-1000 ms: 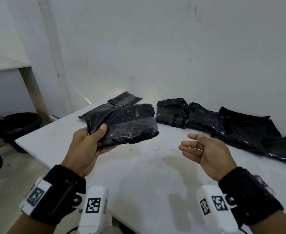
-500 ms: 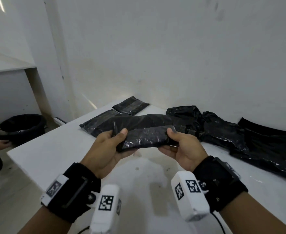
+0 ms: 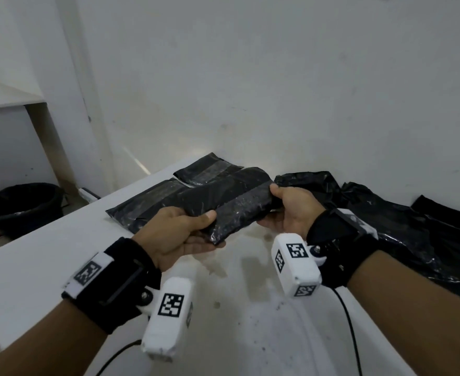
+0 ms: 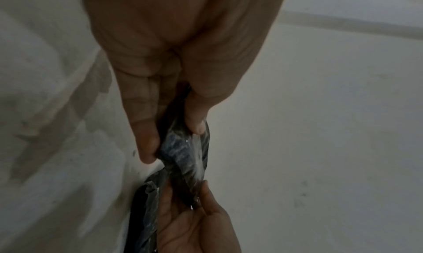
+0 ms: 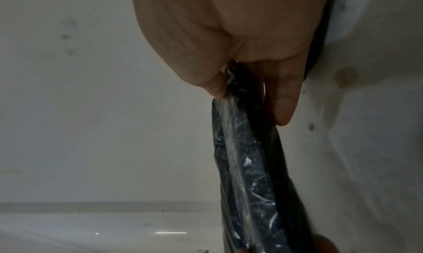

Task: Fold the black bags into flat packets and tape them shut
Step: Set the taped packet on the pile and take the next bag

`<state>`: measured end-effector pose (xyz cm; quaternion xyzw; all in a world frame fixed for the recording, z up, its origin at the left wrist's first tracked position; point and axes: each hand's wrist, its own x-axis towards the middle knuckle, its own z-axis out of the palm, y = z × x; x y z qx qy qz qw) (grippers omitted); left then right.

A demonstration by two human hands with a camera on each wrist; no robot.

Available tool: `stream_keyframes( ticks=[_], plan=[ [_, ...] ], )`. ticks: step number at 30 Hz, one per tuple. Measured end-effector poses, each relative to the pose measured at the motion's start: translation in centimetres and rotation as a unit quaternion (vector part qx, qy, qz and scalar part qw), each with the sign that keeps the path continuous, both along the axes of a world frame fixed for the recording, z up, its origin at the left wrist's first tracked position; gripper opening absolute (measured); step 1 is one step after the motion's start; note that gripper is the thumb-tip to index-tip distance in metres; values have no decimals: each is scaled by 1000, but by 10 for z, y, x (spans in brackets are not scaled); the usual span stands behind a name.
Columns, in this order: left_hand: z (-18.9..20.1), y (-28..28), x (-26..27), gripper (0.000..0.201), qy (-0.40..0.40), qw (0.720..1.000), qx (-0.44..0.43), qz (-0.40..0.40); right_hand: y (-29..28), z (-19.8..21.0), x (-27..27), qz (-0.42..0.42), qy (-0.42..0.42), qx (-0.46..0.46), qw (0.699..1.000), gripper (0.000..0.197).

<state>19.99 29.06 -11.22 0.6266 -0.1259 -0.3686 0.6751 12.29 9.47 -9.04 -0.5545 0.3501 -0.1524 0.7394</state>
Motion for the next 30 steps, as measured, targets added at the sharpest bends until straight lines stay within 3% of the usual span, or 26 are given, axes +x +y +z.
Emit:
stream_keyframes(
  ticks=[4, 7, 8, 11, 14, 18, 21, 24, 28, 30],
  plan=[
    [-14, -33, 23, 28, 80, 995, -42, 33, -21, 3, 11, 52, 63, -68, 994, 32],
    [-22, -62, 38, 18, 116, 991, -47, 51, -38, 2, 7, 89, 117, -219, 965, 45],
    [-23, -72, 43, 16, 122, 990, -42, 55, -44, 1, 4, 91, 130, -298, 941, 42],
    [-22, -105, 56, 17, 150, 986, -32, 62, -63, -3, -6, 128, 194, -527, 818, 36],
    [-24, -138, 67, 23, 154, 986, -23, 67, -77, -7, -16, 171, 242, -602, 741, 42],
    [-29, -164, 74, 21, 123, 991, 14, 56, -94, -10, -31, 173, 255, -608, 732, 40],
    [-40, -172, 82, 39, -10, 993, 80, 82, -106, -12, -37, 160, 258, -609, 732, 37],
    [-40, -169, 88, 51, -89, 973, 182, 106, -114, -13, -39, 148, 254, -607, 738, 35],
    [-27, -156, 88, 49, -155, 947, 272, 74, -120, -15, -40, 134, 243, -605, 747, 30],
    [-21, -149, 87, 51, -267, 901, 339, 53, -124, -15, -40, 122, 244, -603, 750, 25]
  ],
)
